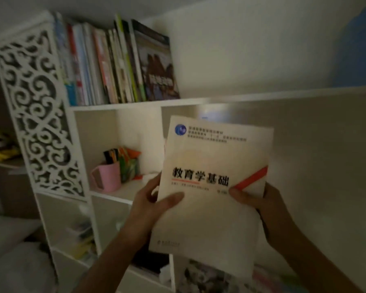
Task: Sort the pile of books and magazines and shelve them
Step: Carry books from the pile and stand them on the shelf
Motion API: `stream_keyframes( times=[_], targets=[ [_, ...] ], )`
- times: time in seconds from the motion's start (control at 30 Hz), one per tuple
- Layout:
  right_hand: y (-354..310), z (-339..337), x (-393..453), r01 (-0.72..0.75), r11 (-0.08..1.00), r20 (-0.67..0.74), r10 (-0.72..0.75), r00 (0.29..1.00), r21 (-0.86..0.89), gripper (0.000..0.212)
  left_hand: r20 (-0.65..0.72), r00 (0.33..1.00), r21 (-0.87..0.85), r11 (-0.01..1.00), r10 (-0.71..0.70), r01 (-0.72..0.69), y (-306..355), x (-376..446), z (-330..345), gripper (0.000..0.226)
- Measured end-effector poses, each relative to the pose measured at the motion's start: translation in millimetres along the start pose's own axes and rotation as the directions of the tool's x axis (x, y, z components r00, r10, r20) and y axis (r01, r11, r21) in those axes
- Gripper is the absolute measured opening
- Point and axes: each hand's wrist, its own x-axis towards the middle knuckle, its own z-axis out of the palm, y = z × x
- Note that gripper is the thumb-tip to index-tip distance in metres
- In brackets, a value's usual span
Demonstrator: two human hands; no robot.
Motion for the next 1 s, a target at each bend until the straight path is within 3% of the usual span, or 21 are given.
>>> stream_keyframes(
  times=[0.07, 0.17, 0.4, 0.5, 0.67, 0.8, 1.0],
  targets=[
    [-28.2, 22.6, 22.9, 0.058, 0.998, 0.056, -0.058, 0.997, 0.003, 0.064, -0.036, 0.996, 0.005, 0.997, 0.076, -0.076, 31.5, 19.3, -16.0, 0.044],
    [-72.7, 49.5, 54.9, 0.168, 0.985, 0.138, -0.162, 0.977, -0.032, 0.064, -0.070, 0.979, 0.040, 0.981, 0.193, -0.191, 76.4, 45.9, -33.7, 0.043],
    [-172.4, 87.2, 145.4, 0.354, 0.933, 0.250, -0.328, 0.911, -0.065, 0.039, -0.098, 0.914, 0.066, 0.919, 0.393, -0.388, 163.1, 112.7, -44.2, 0.037],
    [-197.6, 92.1, 182.8, 0.387, 0.920, 0.331, -0.347, 0.877, -0.060, 0.039, -0.145, 0.872, 0.042, 0.883, 0.468, -0.467, 181.3, 144.5, -40.4, 0.029],
    [-204.5, 97.9, 242.1, 0.342, 0.940, 0.419, -0.313, 0.852, 0.006, 0.031, -0.278, 0.779, 0.036, 0.816, 0.562, -0.576, 173.7, 198.5, -35.1, 0.046],
    [-195.2, 104.9, 290.5, 0.290, 0.957, 0.395, -0.269, 0.878, 0.009, 0.026, -0.373, 0.713, 0.146, 0.797, 0.593, -0.586, 154.6, 243.7, -25.3, 0.075],
    [-175.6, 110.9, 348.0, 0.270, 0.942, 0.222, -0.225, 0.949, -0.200, 0.039, -0.540, 0.596, 0.410, 0.804, 0.594, -0.430, 131.5, 291.2, 0.2, 0.080]
  ],
)
